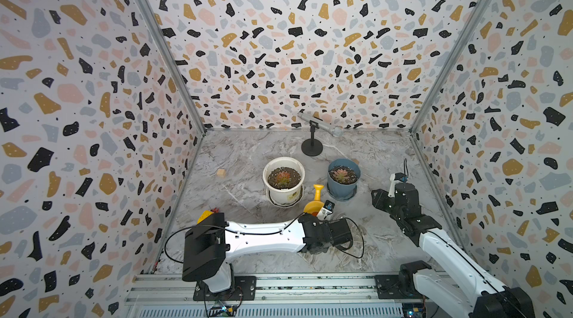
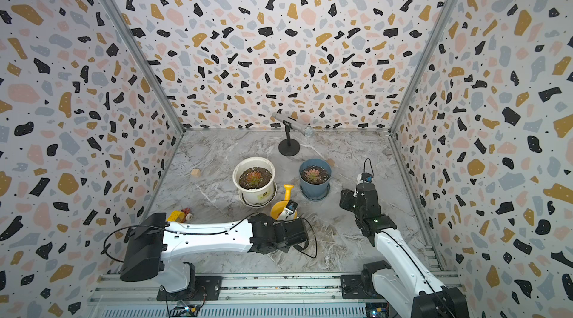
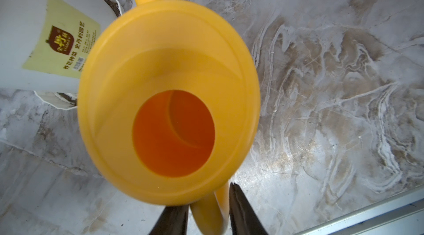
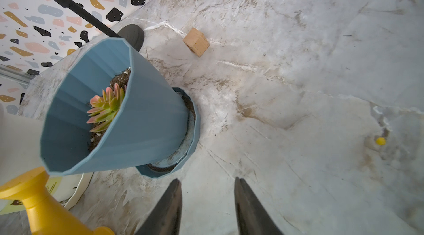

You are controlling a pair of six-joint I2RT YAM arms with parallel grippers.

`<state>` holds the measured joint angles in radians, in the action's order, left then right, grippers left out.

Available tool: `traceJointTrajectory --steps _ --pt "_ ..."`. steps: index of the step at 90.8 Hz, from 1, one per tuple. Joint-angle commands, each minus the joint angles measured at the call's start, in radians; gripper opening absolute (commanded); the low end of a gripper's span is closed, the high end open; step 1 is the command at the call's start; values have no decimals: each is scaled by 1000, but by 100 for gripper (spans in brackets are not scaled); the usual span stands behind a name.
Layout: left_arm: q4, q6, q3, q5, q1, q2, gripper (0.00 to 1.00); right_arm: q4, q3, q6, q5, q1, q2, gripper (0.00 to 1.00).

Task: Water the succulent around the soil edge
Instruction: Pick up the watering can from the center of the board.

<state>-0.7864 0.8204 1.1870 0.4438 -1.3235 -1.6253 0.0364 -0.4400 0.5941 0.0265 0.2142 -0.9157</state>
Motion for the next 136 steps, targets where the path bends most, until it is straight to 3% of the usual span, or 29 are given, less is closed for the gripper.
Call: traceJointTrajectory --steps 1,21,76,109,136 --pt "11 -19 -6 10 9 22 29 -21 3 -14 7 -4 8 41" --pt "19 -17 -22 6 14 29 25 -21 5 -17 8 -3 13 38" --pt "54 -45 -44 -29 33 46 27 -25 6 -24 15 -3 20 31" --pt "42 -95 -52 -34 37 77 0 -28 9 -27 16 -4 26 26" --pt "51 -168 -150 -99 36 292 0 -68 25 -32 64 -2 59 20"
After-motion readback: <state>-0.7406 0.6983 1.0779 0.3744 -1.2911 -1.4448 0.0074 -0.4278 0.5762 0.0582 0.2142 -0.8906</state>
